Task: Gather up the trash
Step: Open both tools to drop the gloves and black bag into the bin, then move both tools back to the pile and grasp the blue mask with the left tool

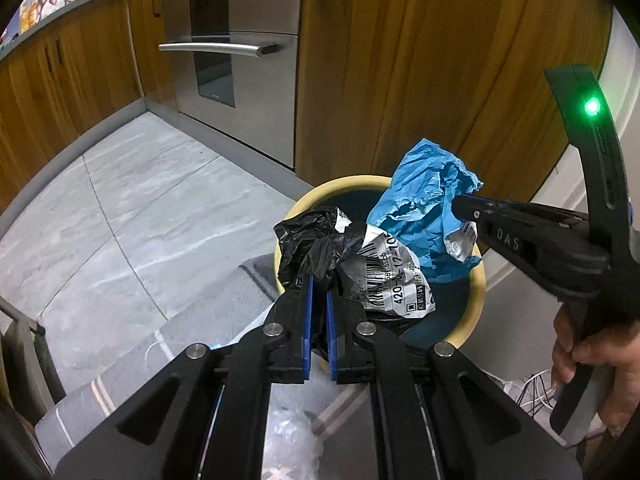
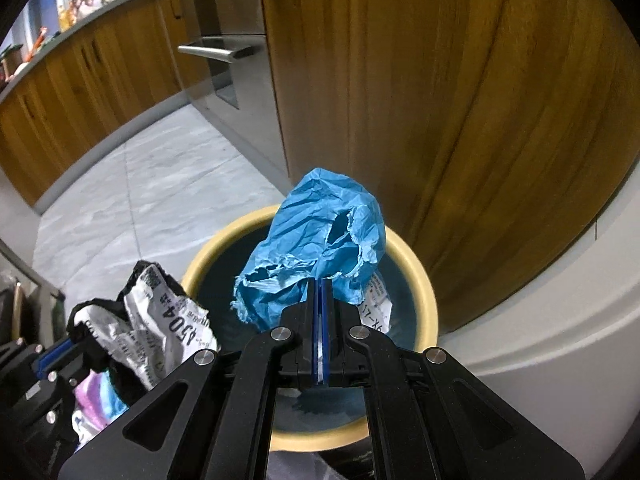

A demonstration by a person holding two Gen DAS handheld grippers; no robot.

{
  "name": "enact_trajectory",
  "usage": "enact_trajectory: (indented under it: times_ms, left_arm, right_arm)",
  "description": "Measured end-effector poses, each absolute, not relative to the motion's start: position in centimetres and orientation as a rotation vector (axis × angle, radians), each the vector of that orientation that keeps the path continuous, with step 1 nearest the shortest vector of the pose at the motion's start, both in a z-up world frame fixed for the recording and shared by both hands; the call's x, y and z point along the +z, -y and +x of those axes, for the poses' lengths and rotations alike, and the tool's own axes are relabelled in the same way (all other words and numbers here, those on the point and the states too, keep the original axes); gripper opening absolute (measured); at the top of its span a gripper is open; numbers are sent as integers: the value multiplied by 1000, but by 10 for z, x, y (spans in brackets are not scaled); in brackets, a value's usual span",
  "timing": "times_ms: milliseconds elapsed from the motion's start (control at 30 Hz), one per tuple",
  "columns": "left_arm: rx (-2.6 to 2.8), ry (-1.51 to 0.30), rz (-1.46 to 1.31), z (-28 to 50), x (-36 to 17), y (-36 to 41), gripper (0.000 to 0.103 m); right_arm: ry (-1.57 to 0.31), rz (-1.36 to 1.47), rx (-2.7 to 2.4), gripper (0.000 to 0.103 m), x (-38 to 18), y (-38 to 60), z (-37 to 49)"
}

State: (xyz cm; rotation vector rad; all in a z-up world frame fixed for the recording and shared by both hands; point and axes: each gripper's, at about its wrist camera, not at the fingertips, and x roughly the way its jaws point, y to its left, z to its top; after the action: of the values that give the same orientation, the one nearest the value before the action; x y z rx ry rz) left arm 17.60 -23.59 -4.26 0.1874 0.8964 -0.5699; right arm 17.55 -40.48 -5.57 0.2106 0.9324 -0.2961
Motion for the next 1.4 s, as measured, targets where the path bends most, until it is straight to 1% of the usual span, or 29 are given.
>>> enact_trajectory:
  times_ms: [400, 433, 467, 533, 600, 633, 667, 733, 767, 800, 833, 900, 967, 1000, 1033, 1100, 1133, 1167, 1333, 1400]
  left_arm:
    - [-605, -949, 171, 190, -58, 254, 7]
    - [-602, -950, 168, 190, -58, 253, 7]
    - [-601, -950, 165, 190, -59, 252, 11]
    - [-593, -942, 163, 191, -57, 249, 16]
    - [-579, -930, 165, 191, -55, 247, 32]
    - [-571, -923, 164, 191, -53, 245, 34]
    - [-566, -917, 161, 190, -50, 242, 35]
    - [-556, -916, 158, 190, -49, 237, 36]
    - [-546, -915, 159, 188, -48, 234, 36]
    - [-538, -916, 157, 188, -48, 232, 37]
    - [-532, -916, 155, 186, -47, 229, 39]
    - [-518, -914, 148, 183, -46, 222, 45]
    - [-500, -911, 139, 178, -42, 211, 49]
    - [-492, -909, 137, 176, -41, 207, 55]
    - [-481, -902, 135, 174, -38, 202, 58]
    - [-462, -887, 137, 167, -32, 192, 65]
    - [-449, -877, 138, 163, -28, 186, 68]
    - [-437, -867, 138, 161, -25, 182, 74]
    - [-394, -827, 139, 146, -8, 158, 85]
    - [-382, -809, 140, 140, -1, 151, 91]
  right_arm:
    - [-981, 205, -295, 3, -67, 402, 182]
    - [-982, 205, -294, 5, -67, 401, 182]
    - [-983, 204, -293, 6, -67, 401, 182]
    - [-983, 209, -291, 13, -68, 402, 183]
    - [-982, 213, -291, 17, -68, 403, 184]
    - [-979, 214, -293, 21, -67, 402, 181]
    - [-975, 216, -294, 24, -67, 402, 180]
    - [-963, 218, -290, 39, -65, 402, 179]
    - [-956, 216, -286, 45, -64, 401, 178]
    - [-951, 214, -283, 48, -62, 401, 177]
    - [-947, 214, -279, 56, -62, 401, 178]
    - [-938, 215, -273, 63, -61, 401, 176]
    - [-932, 215, -268, 71, -60, 399, 175]
    - [-925, 212, -261, 73, -59, 397, 174]
    - [-916, 204, -254, 79, -57, 395, 173]
    - [-901, 186, -240, 82, -55, 389, 171]
    - [-894, 171, -232, 85, -53, 386, 170]
    - [-889, 162, -231, 89, -52, 383, 170]
    - [-866, 96, -257, 94, -46, 374, 164]
    - [-855, 95, -265, 96, -43, 374, 161]
